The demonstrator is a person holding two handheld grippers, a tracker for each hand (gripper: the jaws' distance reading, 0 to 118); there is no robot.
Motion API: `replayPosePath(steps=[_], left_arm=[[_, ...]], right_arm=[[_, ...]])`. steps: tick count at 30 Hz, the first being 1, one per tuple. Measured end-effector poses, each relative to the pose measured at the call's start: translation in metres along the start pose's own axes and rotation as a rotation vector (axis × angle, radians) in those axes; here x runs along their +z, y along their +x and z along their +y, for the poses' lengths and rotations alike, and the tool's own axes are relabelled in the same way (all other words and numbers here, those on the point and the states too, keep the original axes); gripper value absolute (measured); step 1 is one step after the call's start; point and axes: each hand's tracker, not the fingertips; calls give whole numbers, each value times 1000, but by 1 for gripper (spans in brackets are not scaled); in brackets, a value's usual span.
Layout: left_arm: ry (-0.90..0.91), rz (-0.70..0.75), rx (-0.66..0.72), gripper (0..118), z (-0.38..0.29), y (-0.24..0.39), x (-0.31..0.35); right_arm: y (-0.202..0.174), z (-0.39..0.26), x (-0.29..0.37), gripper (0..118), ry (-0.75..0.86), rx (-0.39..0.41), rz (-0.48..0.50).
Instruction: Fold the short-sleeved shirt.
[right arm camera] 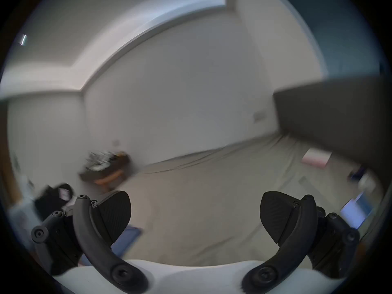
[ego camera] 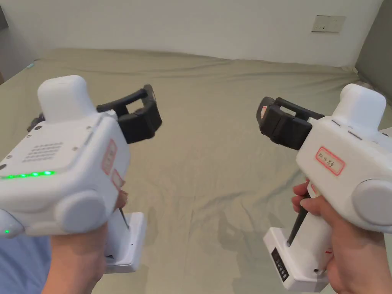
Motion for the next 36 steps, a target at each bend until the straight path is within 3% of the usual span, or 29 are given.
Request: replayPosePath(steps=[1, 3, 5, 7, 11, 15, 27, 29, 31, 32, 33, 34, 35, 36], left_arm=[[7, 19, -146, 118, -1, 7, 1], [44, 35, -323, 118, -5, 23, 10], [57, 42, -387, 118, -9, 27, 10], [49, 40, -342, 118, -6, 27, 13], [45, 1, -185, 118, 1, 19, 14], [51, 19, -196, 118, 2, 19, 13], [-36, -59, -170, 118, -7, 26, 12], [-50, -68, -173, 112, -6, 28, 12], [-47, -69, -181, 76, -6, 30, 12], [-43, -56, -192, 50, -6, 32, 12], [-44, -46, -205, 19, -7, 33, 11], [-49, -48, -209, 8, -7, 34, 9], [-53, -50, -210, 7, -7, 34, 8], [-69, -57, -208, 0, -7, 34, 7]], right_arm=[[-9, -4, 0, 118, 27, 96, -41], [-17, -6, 5, 118, 61, 203, -53], [-17, -5, 0, 118, 79, 273, -89], [-22, -6, 3, 118, 99, 307, -102], [-26, -10, 8, 118, 154, 337, -82], [-48, -10, 19, 118, 171, 353, -100], [-50, -5, 16, 118, 118, 350, -58], [-48, -6, 15, 118, 107, 349, -55], [-48, -6, 14, 117, 88, 346, -39], [-48, -7, 14, 109, 86, 347, -32], [-38, -9, 10, 76, 87, 350, -27], [-37, -10, 9, 38, 90, 356, -29], [-36, -11, 7, 1, 94, 366, -42], [-32, -13, 5, 1, 99, 378, -60]])
